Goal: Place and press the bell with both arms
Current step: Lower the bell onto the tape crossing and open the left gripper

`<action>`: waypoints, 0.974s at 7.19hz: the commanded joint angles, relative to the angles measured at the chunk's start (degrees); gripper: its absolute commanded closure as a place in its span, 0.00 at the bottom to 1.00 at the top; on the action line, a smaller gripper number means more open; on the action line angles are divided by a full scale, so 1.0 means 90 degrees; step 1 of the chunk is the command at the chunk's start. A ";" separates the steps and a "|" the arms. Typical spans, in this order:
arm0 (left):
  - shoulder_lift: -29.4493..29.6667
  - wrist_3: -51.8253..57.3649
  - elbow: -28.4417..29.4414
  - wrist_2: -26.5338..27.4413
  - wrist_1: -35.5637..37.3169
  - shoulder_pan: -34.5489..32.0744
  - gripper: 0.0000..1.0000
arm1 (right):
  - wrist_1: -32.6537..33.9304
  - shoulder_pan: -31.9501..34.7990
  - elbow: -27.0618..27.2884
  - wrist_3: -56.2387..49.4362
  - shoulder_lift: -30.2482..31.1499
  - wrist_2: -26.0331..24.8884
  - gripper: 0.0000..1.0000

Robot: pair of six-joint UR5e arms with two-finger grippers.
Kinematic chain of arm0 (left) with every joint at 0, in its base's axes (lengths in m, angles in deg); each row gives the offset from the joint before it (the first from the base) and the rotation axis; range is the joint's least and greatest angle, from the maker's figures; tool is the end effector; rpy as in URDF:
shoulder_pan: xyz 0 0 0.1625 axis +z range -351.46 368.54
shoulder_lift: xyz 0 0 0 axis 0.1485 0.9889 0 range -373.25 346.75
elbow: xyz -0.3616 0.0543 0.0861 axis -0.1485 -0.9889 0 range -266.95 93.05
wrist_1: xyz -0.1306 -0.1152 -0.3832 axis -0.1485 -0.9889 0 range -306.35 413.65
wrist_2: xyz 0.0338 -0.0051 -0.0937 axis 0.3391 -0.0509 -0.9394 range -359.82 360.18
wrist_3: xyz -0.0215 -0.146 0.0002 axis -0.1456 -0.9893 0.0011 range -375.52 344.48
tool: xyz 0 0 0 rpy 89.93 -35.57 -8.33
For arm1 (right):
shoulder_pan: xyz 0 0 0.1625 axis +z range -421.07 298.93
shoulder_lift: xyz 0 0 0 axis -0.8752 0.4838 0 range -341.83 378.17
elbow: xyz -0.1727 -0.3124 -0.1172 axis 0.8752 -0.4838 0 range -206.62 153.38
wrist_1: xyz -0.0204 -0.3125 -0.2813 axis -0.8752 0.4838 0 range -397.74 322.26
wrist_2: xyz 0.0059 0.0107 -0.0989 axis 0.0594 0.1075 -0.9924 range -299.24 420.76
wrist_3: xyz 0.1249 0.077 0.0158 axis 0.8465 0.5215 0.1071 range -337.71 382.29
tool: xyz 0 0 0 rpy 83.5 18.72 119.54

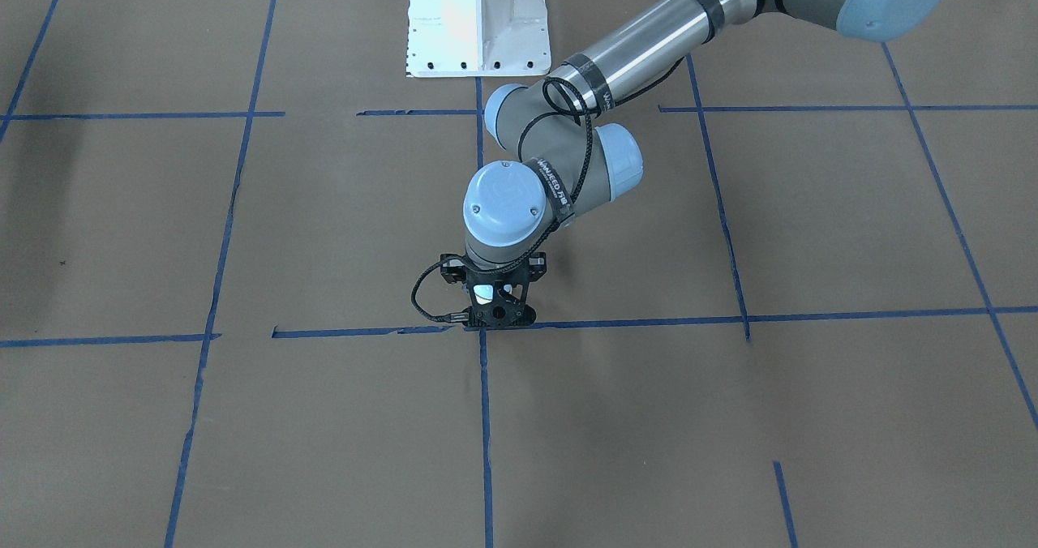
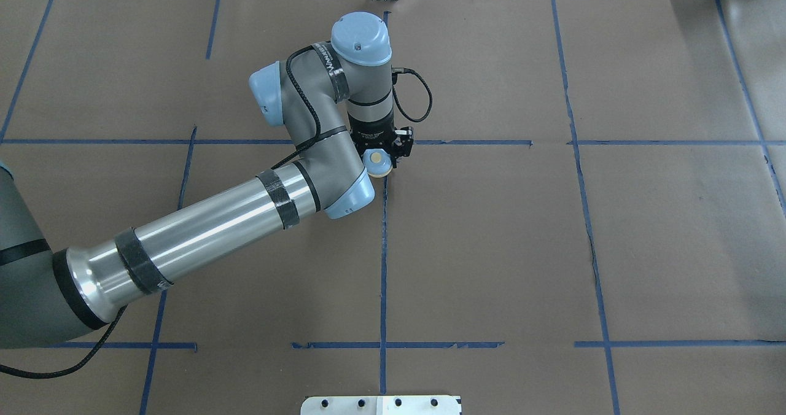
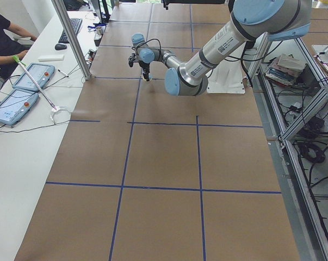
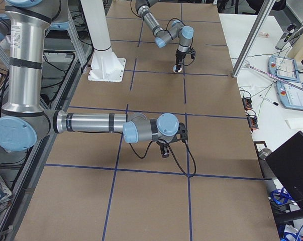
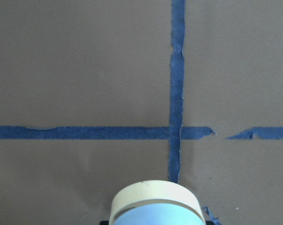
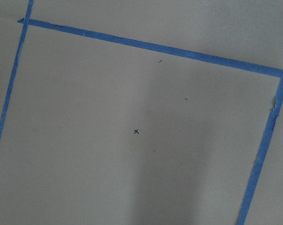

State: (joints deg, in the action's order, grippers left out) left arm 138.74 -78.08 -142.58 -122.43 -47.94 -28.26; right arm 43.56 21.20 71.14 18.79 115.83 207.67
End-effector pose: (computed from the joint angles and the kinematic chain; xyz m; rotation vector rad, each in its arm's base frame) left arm 0.6414 -0.5470 0.1871 -0.1088 0.8527 0.0414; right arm -0.0523 -0.4572 0.5986 0.1044 -0.9987 -0.2558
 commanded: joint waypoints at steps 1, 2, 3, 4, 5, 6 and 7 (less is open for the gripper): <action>0.0016 -0.0050 0.0028 0.0000 -0.0069 0.0016 0.68 | 0.0000 -0.0010 -0.0003 -0.0001 -0.0021 0.0004 0.00; 0.0055 -0.0050 0.0028 0.0000 -0.0070 0.0016 0.61 | -0.0010 0.0000 -0.0003 -0.0001 -0.0050 -0.0005 0.00; 0.0046 -0.0050 0.0115 0.0010 -0.0244 0.0054 0.38 | 0.0000 0.0000 -0.0003 -0.0001 -0.0050 -0.0006 0.00; 0.0046 -0.0050 0.0232 0.0087 -0.0420 0.0065 0.36 | -0.0010 0.0000 -0.0003 -0.0001 -0.0050 0.0004 0.00; 0.0046 -0.0050 0.0233 0.0107 -0.0431 0.0084 0.36 | 0.0000 -0.0010 -0.0013 -0.0001 -0.0060 0.0004 0.00; 0.0055 -0.0050 0.0233 0.0117 -0.0441 0.0084 0.17 | 0.0000 0.0000 -0.0013 -0.0001 -0.0060 0.0004 0.00; 0.0065 -0.0050 0.0233 0.0214 -0.0441 0.0084 0.00 | -0.0010 -0.0010 -0.0023 -0.0001 -0.0070 -0.0005 0.00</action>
State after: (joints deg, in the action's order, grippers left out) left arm 139.24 -78.53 -140.53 -121.23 -51.79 -27.54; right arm 43.54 21.16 71.01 18.78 115.28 207.69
